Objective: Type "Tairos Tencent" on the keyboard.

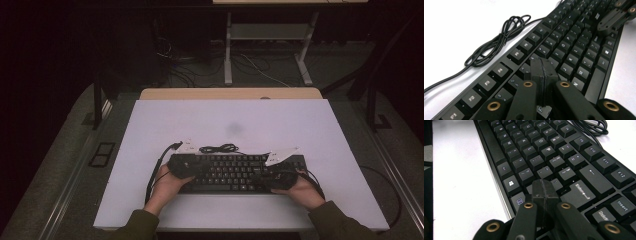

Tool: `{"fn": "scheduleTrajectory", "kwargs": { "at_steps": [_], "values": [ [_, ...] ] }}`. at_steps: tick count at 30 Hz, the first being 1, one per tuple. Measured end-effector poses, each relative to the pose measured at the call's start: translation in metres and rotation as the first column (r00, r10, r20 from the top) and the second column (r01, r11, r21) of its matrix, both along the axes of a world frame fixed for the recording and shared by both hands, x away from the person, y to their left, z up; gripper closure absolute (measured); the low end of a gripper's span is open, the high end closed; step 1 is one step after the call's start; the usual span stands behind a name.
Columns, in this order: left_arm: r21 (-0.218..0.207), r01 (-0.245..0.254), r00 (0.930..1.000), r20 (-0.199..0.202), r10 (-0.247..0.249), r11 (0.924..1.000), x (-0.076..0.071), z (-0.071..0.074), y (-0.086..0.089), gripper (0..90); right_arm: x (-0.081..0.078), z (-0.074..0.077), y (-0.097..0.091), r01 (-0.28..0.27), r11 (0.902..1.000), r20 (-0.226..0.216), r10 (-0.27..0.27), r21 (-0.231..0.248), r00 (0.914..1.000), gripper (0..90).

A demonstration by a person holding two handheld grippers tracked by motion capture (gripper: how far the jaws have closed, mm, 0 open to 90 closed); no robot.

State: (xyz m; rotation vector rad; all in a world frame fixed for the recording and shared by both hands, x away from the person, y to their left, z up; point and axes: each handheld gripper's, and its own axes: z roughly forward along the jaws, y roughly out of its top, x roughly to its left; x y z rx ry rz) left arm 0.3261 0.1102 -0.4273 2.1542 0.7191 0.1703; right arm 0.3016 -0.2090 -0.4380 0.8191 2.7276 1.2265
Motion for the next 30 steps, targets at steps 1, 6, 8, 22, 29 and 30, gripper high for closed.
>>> {"fn": "scheduleTrajectory", "kwargs": {
  "at_steps": [1, 6, 8, 22, 29, 30],
  "values": [
    [0.008, 0.000, 1.0000, -0.002, 0.000, 1.0000, 0.000, 0.000, 0.000, 88.9, 0.000, 0.000, 0.000, 0.001, 1.0000, -0.002, -0.001, 0.001, 1.0000, 89.5],
    [0.033, 0.003, 0.9999, -0.014, -0.002, 0.9995, 0.000, -0.003, -0.001, 88.9, 0.000, 0.000, 0.000, 0.000, 1.0000, 0.002, 0.000, 0.000, 1.0000, 89.5],
    [0.037, 0.000, 0.9998, -0.018, 0.001, 0.9993, 0.000, -0.005, -0.003, 89.0, 0.000, 0.000, 0.000, 0.000, 1.0000, 0.002, 0.000, 0.000, 1.0000, 89.5],
    [0.021, 0.000, 1.0000, -0.009, 0.000, 0.9998, -0.001, -0.001, 0.002, 88.9, -0.001, 0.000, 0.000, 0.002, 1.0000, 0.004, -0.002, -0.001, 1.0000, 89.5],
    [-0.017, -0.019, 0.9998, 0.000, 0.019, 0.9997, -0.009, 0.002, 0.007, 80.5, -0.002, 0.002, 0.000, 0.000, 0.9999, 0.013, 0.000, 0.010, 0.9999, 89.4],
    [-0.020, -0.016, 0.9999, 0.002, 0.016, 0.9997, -0.010, 0.003, 0.008, 79.2, -0.002, 0.003, 0.000, 0.000, 0.9999, 0.017, 0.000, 0.014, 0.9999, 89.5]
  ]
}}
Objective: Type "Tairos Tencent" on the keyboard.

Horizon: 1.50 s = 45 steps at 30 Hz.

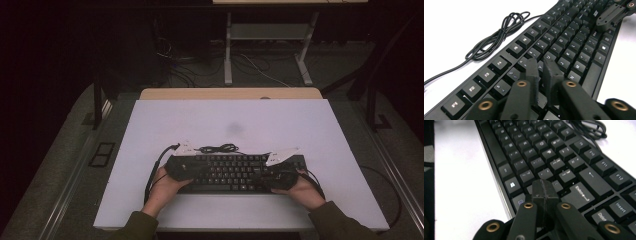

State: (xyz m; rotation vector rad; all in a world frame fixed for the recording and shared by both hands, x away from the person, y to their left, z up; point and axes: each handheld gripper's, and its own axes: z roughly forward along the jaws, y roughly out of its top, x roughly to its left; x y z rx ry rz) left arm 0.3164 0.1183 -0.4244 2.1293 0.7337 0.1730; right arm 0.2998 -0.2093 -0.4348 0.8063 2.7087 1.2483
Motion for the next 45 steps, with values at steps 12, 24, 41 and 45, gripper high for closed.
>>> {"fn": "scheduleTrajectory", "kwargs": {
  "at_steps": [12, 24, 41, 45],
  "values": [
    [-0.038, -0.042, 0.9991, 0.003, 0.042, 0.9984, -0.011, 0.001, 0.017, 48.5, 0.005, 0.005, -0.001, 0.023, 0.9974, -0.011, -0.023, 0.068, 0.9997, 72.8],
    [-0.043, -0.072, 0.9973, 0.013, 0.072, 0.9965, -0.016, -0.002, 0.029, 38.4, 0.014, 0.009, 0.008, 0.082, 0.9878, -0.003, -0.082, 0.132, 0.9966, 35.2],
    [-0.024, -0.109, 0.9940, 0.005, 0.109, 0.9937, -0.014, -0.003, 0.037, 65.1, 0.031, 0.012, 0.030, 0.093, 0.9797, 0.018, -0.097, 0.178, 0.9951, 27.5],
    [-0.017, -0.120, 0.9928, 0.003, 0.120, 0.9927, -0.013, -0.004, 0.039, 73.4, 0.036, 0.012, 0.034, 0.097, 0.9789, 0.018, -0.102, 0.180, 0.9947, 26.8]
  ]
}}
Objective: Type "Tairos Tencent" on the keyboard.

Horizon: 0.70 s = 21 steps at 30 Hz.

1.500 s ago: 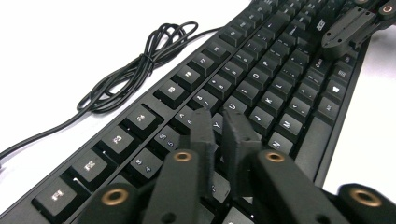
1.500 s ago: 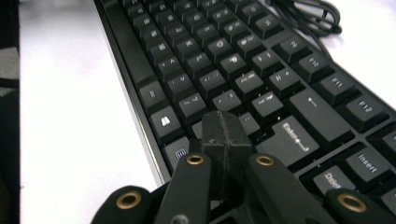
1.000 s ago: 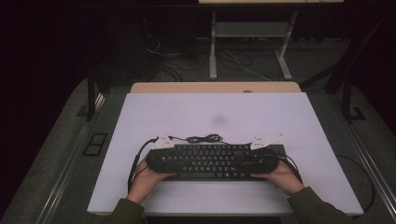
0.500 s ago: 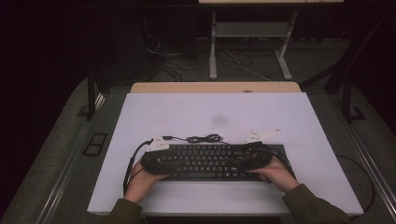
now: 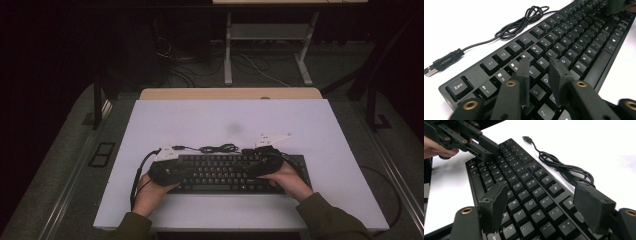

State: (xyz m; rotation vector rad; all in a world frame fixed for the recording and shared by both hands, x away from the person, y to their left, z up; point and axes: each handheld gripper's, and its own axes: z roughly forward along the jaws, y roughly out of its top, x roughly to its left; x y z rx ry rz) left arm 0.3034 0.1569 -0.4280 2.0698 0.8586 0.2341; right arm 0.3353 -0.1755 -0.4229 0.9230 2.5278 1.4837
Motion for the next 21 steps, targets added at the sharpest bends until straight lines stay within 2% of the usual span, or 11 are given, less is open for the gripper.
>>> {"fn": "scheduleTrajectory", "kwargs": {
  "at_steps": [6, 8, 13, 21],
  "values": [
    [0.035, -0.007, 1.0000, -0.004, 0.007, 0.9994, 0.004, -0.003, 0.002, 84.3, 0.004, 0.000, 0.007, 0.003, 1.0000, 0.006, -0.003, 0.007, 1.0000, 26.5],
    [0.023, -0.009, 0.9999, -0.009, 0.010, 0.9997, 0.005, -0.004, 0.002, 88.1, 0.005, 0.000, 0.009, 0.002, 1.0000, 0.009, -0.002, 0.008, 1.0000, 26.4],
    [0.006, -0.004, 0.9998, -0.017, 0.004, 1.0000, 0.008, -0.006, 0.000, 88.9, 0.004, -0.002, 0.012, -0.004, 1.0000, 0.012, 0.004, 0.000, 0.9999, 26.4],
    [0.010, 0.002, 0.9999, -0.015, -0.002, 0.9999, 0.013, -0.007, -0.008, 88.9, 0.003, -0.003, 0.013, -0.008, 0.9999, 0.015, 0.008, -0.008, 0.9999, 26.0]
  ]
}}
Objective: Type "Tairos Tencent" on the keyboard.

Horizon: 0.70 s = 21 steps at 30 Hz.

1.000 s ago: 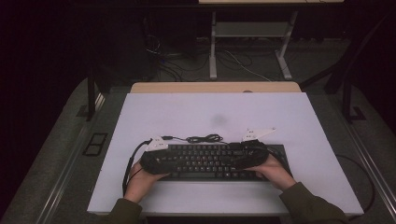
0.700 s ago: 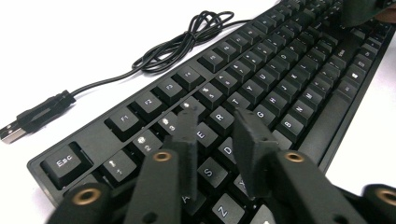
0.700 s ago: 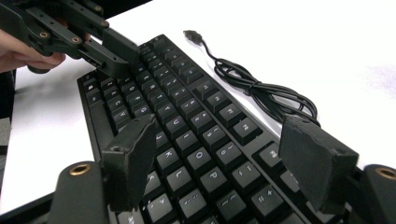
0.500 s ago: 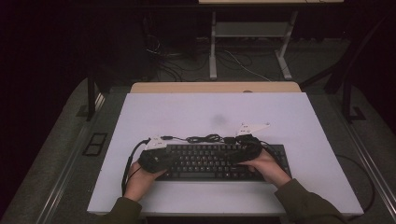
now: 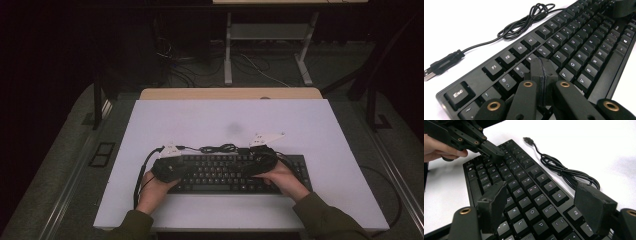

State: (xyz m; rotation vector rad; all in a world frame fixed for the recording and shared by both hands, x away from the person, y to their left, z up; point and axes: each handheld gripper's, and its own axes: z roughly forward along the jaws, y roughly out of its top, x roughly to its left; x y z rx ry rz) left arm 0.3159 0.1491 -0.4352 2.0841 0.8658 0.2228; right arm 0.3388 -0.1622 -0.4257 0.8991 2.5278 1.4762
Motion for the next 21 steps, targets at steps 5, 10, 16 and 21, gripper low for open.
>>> {"fn": "scheduleTrajectory", "kwargs": {
  "at_steps": [5, 10, 16, 21],
  "values": [
    [0.011, 0.009, 1.0000, 0.003, -0.009, 0.9999, 0.0012, -0.0007, -0.0042, 88.9, -0.0004, -0.0001, 0.0003, 0.001, 1.0000, -0.003, -0.001, -0.001, 1.0000, 26.0],
    [0.024, 0.007, 1.0000, -0.004, -0.007, 0.9997, 0.0014, -0.0030, -0.0057, 89.0, -0.0005, -0.0001, 0.0004, 0.001, 1.0000, -0.002, -0.001, -0.003, 1.0000, 26.0],
    [0.012, 0.004, 1.0000, -0.002, -0.004, 0.9999, 0.0008, -0.0013, -0.0046, 88.9, -0.0007, 0.0004, 0.0001, 0.003, 1.0000, 0.004, -0.003, -0.001, 1.0000, 26.0],
    [0.002, 0.006, 1.0000, 0.003, -0.006, 1.0000, -0.0008, 0.0014, -0.0033, 88.8, -0.0006, 0.0010, -0.0004, 0.004, 1.0000, 0.001, -0.004, 0.004, 1.0000, 26.0]
  ]
}}
